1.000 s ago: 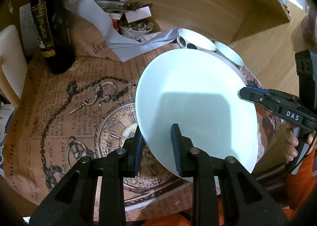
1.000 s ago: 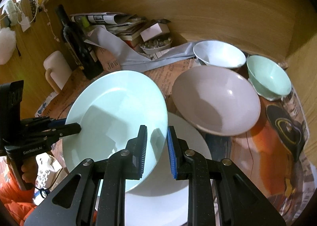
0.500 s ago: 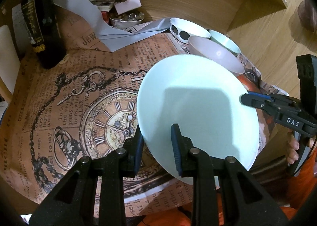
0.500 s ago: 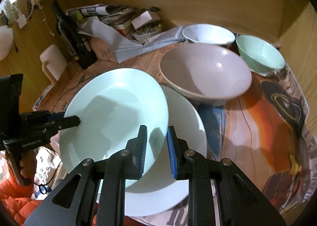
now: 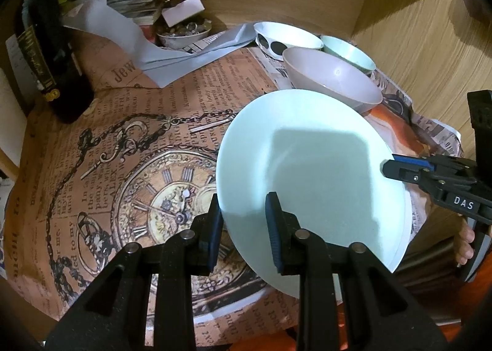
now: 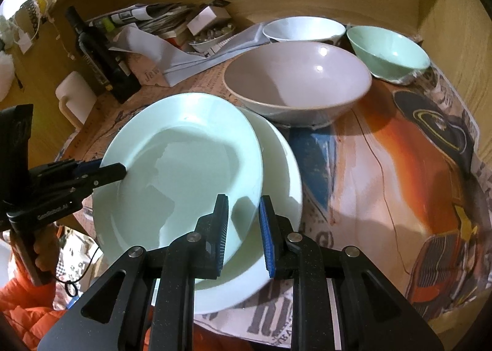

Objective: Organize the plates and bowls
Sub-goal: 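Carry the mint green plate over the white plate stack and lower it, then open the left tool to release the mint green plate on the stack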

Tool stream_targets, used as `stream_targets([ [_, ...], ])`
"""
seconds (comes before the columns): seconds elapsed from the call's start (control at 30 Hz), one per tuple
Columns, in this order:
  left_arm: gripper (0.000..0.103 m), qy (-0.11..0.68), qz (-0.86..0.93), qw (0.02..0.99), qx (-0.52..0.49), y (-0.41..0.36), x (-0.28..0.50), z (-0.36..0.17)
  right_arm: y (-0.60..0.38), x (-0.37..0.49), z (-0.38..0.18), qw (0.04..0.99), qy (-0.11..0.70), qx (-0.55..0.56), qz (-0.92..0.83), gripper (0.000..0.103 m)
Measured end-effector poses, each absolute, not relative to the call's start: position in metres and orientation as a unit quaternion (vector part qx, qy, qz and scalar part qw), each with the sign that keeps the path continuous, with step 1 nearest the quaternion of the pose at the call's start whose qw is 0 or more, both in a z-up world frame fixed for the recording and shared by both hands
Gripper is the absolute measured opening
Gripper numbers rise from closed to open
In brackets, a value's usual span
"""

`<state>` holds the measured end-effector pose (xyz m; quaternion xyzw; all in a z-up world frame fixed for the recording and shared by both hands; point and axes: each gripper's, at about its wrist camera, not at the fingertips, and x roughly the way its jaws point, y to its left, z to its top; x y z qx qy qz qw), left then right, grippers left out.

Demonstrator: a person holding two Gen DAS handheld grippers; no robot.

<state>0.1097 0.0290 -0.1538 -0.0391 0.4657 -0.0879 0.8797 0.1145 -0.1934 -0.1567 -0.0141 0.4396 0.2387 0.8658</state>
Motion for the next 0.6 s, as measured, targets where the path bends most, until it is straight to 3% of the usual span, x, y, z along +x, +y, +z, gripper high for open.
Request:
stream_targets([
  [0.6,0.031,0.474,-0.081,0.877,0.005,0.009,0.117,-0.160,-0.204,0.105,-0.157,0.873,0.428,-0.025,0.235,0.020],
])
